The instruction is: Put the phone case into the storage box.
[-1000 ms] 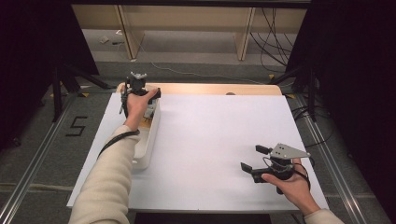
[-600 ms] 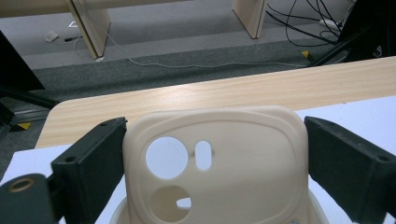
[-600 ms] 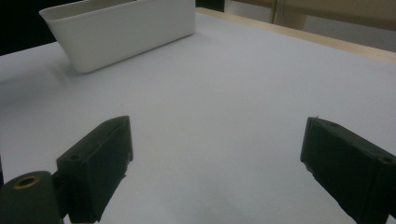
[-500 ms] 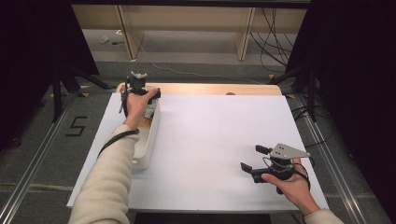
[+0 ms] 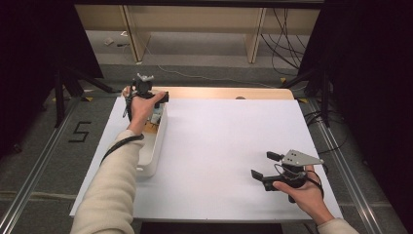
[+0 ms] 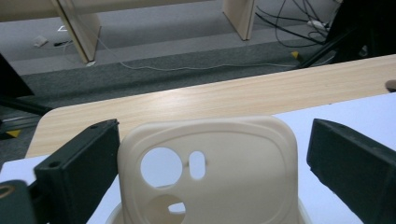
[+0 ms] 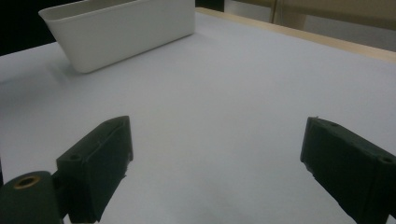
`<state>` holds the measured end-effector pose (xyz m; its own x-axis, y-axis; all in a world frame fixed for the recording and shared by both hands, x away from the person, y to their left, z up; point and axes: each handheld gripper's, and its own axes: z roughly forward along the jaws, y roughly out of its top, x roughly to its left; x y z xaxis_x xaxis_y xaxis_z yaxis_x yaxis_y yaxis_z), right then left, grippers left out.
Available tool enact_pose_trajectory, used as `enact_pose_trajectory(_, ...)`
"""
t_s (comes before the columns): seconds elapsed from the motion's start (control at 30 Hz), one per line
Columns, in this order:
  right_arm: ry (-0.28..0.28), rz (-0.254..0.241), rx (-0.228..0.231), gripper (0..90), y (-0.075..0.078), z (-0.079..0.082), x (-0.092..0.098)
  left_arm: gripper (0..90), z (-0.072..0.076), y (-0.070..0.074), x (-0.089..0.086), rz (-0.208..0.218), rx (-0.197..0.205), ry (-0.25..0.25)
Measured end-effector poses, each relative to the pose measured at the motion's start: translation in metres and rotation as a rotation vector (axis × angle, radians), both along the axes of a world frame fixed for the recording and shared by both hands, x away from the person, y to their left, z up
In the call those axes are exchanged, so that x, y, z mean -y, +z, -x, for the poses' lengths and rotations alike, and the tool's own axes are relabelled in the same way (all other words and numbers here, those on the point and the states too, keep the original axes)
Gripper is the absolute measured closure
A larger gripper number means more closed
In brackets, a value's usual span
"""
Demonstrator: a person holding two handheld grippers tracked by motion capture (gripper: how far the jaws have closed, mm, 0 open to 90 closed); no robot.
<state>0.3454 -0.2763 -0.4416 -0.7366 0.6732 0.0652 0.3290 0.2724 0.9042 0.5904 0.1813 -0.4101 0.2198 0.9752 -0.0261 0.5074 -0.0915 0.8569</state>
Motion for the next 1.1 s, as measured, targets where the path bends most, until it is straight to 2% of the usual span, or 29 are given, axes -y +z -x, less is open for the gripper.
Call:
enact_pose_trajectory(0.17, -0.003, 0.002, -0.005, 10.2, -0.001, -0.001, -0.001, 0.0, 0.003, 0.007, -0.001, 0.012, 0.011, -0.005)
enact_pose_trajectory(0.27, -0.002, -0.001, -0.002, 10.1, -0.001, -0.001, -0.001, 0.0, 0.005, 0.011, 0.001, 0.0, 0.004, -0.007)
enact_pose_trajectory(0.57, -0.012, -0.002, -0.001, 10.1, 0.0, -0.001, 0.001, 0.4, 0.018, 0.023, 0.001, 0.002, 0.005, -0.021)
enact_pose_trajectory(0.97, -0.015, -0.001, -0.002, 10.1, 0.0, -0.001, 0.001, 2.6, 0.04, 0.028, -0.007, 0.022, -0.009, -0.059)
enact_pose_trajectory(1.03, -0.016, -0.001, -0.001, 10.1, 0.0, -0.001, 0.001, 3.2, 0.044, 0.03, -0.007, 0.038, 0.004, -0.064)
enact_pose_trajectory(1.1, -0.016, -0.001, 0.001, 10.1, 0.0, -0.001, 0.001, 4.0, 0.048, 0.032, -0.006, 0.032, 0.019, -0.071)
